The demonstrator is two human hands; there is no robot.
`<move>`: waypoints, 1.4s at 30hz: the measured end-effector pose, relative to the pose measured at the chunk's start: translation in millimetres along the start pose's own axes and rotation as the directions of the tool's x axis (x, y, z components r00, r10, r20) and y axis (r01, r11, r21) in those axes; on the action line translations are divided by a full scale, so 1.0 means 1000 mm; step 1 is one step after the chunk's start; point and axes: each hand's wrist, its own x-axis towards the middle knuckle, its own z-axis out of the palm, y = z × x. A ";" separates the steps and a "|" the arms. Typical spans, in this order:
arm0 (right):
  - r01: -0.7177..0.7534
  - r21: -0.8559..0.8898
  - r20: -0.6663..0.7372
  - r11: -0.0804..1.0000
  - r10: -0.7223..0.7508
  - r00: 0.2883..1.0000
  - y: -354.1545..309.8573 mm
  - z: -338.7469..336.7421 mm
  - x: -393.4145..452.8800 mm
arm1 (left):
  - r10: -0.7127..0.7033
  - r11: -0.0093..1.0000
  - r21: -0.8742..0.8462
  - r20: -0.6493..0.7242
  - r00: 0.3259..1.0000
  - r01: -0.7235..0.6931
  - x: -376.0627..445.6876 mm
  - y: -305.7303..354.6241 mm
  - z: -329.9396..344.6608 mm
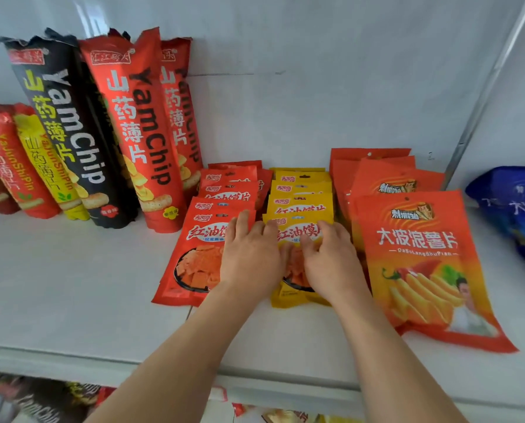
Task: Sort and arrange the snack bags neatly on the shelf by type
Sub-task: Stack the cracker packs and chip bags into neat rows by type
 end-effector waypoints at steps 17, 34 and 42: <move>-0.133 0.169 0.004 0.977 0.134 0.991 -0.005 0.007 0.002 | -0.019 0.998 0.060 0.008 1.000 0.019 0.004 0.002 -0.003; -0.156 0.140 -0.004 0.978 0.158 0.987 0.002 0.009 0.004 | -0.034 0.976 0.215 0.002 0.999 0.033 -0.010 0.007 -0.011; -0.156 0.102 0.016 0.982 0.155 0.988 -0.001 0.006 0.011 | -0.078 0.975 0.214 0.082 0.994 0.059 -0.012 0.009 -0.019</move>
